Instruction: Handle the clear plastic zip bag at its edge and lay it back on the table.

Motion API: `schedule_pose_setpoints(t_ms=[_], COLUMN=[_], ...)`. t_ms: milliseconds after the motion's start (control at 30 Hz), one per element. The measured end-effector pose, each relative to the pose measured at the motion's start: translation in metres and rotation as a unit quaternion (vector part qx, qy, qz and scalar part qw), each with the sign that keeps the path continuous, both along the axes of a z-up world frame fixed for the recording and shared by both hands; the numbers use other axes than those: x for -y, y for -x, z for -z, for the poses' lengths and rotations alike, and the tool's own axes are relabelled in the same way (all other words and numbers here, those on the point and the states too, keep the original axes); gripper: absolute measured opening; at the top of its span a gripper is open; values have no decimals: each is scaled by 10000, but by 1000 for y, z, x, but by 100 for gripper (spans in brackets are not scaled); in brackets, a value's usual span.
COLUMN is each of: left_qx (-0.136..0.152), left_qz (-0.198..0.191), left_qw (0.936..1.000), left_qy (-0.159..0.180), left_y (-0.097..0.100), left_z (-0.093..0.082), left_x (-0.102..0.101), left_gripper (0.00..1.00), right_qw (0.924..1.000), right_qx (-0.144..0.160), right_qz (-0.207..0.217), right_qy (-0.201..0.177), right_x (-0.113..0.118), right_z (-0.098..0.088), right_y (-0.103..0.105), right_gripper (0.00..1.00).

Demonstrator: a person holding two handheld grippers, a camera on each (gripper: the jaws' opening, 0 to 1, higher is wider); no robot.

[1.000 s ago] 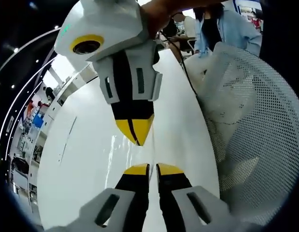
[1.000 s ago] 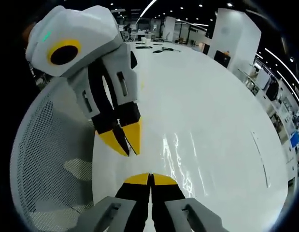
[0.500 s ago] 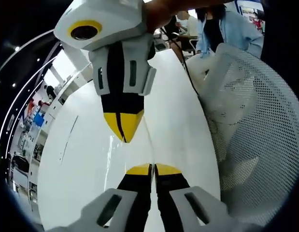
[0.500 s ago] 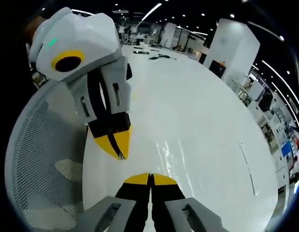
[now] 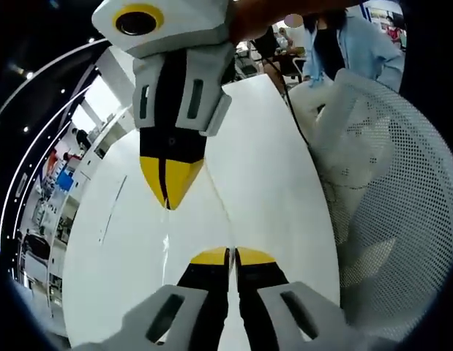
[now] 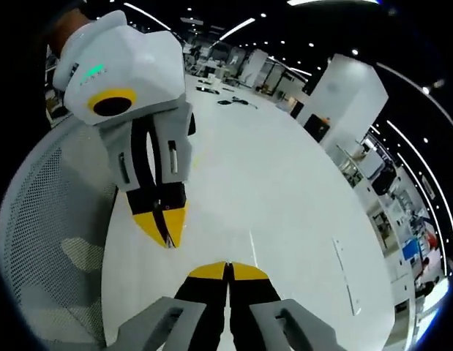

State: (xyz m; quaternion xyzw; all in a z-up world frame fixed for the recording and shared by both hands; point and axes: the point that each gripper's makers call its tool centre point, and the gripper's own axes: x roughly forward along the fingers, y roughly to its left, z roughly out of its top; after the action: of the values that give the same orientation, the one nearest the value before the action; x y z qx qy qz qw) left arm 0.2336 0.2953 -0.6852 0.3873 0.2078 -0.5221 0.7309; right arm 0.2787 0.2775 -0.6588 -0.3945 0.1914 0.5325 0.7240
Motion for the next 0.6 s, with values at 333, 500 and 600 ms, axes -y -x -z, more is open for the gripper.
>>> schedule_pose_setpoints(t_ms=[333, 500, 600], left_qx=[-51, -55, -9], left_qz=[-212, -283, -326], left_qw=[9997, 9995, 9994], left_qy=[68, 109, 126], left_y=[-3, -4, -7], left_z=[-6, -10, -14], left_x=[-1, -1, -1], left_gripper=[0, 0, 0], right_qw=[9989, 9974, 9965], right_qx=[443, 681, 777], right_qz=[75, 131, 177], right_qy=[-130, -194, -238], right_x=[-2, -2, -2], right_z=[-19, -28, -35], right_y=[-10, -18, -21], right_gripper=[0, 0, 0])
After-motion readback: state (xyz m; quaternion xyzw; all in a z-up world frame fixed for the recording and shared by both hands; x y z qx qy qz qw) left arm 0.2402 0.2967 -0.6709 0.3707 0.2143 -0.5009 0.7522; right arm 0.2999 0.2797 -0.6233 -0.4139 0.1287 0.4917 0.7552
